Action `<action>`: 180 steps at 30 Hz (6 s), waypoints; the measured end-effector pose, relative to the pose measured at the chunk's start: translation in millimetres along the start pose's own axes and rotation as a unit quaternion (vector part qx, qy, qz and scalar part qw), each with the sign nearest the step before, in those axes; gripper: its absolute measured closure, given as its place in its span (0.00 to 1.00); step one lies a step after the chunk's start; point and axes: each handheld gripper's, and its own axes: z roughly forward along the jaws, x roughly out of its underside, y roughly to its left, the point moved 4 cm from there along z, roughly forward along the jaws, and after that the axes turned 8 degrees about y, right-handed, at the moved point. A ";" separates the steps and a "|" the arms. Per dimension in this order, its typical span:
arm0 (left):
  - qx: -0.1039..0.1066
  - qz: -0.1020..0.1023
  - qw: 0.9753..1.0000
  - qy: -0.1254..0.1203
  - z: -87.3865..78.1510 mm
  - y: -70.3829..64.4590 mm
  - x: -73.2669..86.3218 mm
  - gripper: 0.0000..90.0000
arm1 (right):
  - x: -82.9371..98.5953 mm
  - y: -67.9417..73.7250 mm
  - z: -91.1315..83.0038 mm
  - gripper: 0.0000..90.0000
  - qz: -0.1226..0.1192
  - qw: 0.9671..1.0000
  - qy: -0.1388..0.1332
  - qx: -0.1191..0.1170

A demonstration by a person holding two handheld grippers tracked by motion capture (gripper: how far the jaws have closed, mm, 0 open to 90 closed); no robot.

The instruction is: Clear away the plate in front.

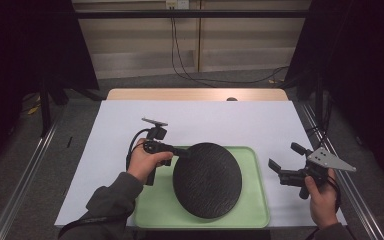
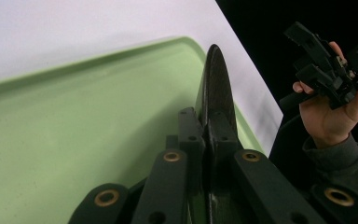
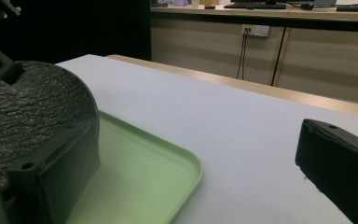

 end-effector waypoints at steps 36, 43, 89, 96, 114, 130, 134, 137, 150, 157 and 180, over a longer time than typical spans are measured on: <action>-0.035 0.009 0.999 -0.034 11.0 27.9 20.0 0.94 | 0.6 1.4 2.1 0.00 -0.003 1.000 0.004 -0.003; -0.043 0.002 0.998 -0.042 16.0 36.9 22.1 0.92 | 0.7 1.1 2.5 0.00 -0.004 1.000 0.004 -0.001; -0.096 0.011 0.994 -0.055 33.3 57.3 25.3 0.84 | 1.7 2.2 4.6 0.00 -0.013 1.000 0.012 -0.005; -0.101 0.028 0.992 -0.069 28.4 53.7 23.7 0.80 | 1.8 2.6 4.2 0.00 -0.015 1.000 0.013 -0.006; -0.114 0.061 0.983 -0.131 -3.5 39.7 21.2 0.52 | 2.3 2.3 3.7 0.00 -0.015 1.000 0.017 -0.005; -0.119 0.063 0.979 -0.155 -26.0 41.6 26.7 0.36 | 2.3 2.2 3.7 0.00 -0.015 1.000 0.017 -0.005; -0.124 0.068 0.975 -0.169 -33.0 41.5 27.6 0.31 | 2.1 2.1 3.9 0.00 -0.016 1.000 0.015 -0.002; -0.123 0.075 0.974 -0.176 -38.5 41.6 28.5 0.26 | 2.3 2.1 3.8 0.00 -0.018 1.000 0.016 -0.005; -0.142 0.088 0.963 -0.212 -59.7 53.8 34.2 0.13 | 2.2 2.1 4.0 0.00 -0.017 1.000 0.016 -0.003; -0.145 0.109 0.957 -0.225 -68.9 56.7 36.6 0.09 | 2.5 2.0 4.0 0.00 -0.018 1.000 0.018 -0.004; -0.170 0.169 0.944 -0.226 -92.5 63.6 51.5 0.03 | 3.0 1.7 4.4 0.00 -0.021 1.000 0.021 -0.001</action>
